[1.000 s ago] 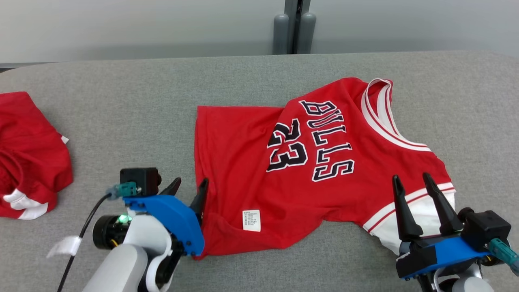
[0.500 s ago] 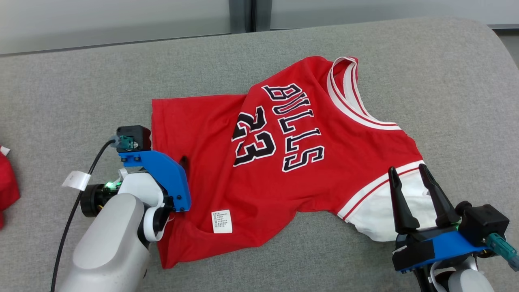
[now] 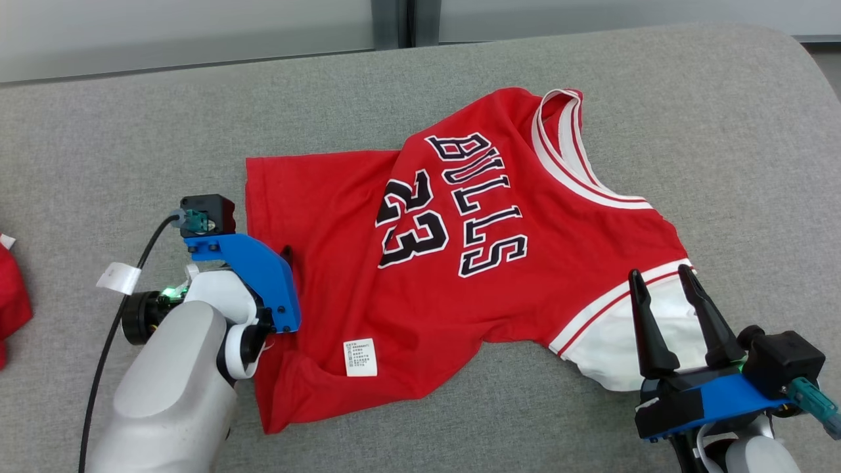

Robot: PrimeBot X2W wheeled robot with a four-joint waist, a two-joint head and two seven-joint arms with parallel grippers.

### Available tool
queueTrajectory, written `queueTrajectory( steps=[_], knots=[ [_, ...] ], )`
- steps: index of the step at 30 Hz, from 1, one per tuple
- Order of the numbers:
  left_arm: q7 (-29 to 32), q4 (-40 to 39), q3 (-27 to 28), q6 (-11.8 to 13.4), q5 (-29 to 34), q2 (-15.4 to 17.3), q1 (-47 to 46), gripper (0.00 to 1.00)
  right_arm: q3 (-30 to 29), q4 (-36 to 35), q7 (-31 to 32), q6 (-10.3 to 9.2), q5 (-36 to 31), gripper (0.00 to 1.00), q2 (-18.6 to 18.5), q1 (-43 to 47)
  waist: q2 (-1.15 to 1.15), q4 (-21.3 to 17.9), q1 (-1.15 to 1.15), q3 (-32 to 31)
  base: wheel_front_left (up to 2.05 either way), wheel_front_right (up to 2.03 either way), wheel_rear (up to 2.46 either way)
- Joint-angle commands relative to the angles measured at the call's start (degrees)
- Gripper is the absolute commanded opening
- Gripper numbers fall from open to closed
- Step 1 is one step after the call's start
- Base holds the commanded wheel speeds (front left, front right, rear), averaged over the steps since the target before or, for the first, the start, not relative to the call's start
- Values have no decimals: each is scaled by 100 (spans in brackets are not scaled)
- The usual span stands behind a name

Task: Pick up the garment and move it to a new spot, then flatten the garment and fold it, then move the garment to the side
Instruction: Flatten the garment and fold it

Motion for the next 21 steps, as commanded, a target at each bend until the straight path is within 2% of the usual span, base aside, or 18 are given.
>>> queueTrajectory(
  steps=[1, 3, 5, 12, 18, 21],
  knots=[
    [144, 242, -35, -50, -90, -50, 161, 2, 7, -22, -6, 1, 16, 100, -19, -51, 1, 2, 0, 12, 0, 0, 0],
    [165, 319, -86, -149, -109, -70, 169, 0, 10, -32, -5, 1, 23, 100, -19, -62, 1, -3, 0, 32, 0, 0, 0],
    [-76, 293, -73, -228, -95, -75, 98, 0, -4, -31, -13, 1, 25, 100, -19, -65, 1, -3, 0, 55, 0, 0, 0],
    [-1546, -50, 48, -372, 159, -118, -401, 0, -83, 7, -45, 1, 55, 100, -20, -68, 1, 79, 0, 30, 0, 0, 0],
    [-2473, -534, -27, -441, 379, -241, -612, 0, -105, 35, -25, 2, 58, 100, -19, -20, 1, 205, 0, -119, 0, 0, 0],
    [-2624, -782, -88, -373, 469, -255, -617, 0, -119, 33, -5, 1, 52, 100, -19, 6, 1, 252, 0, -185, 0, 0, 0]
  ],
)
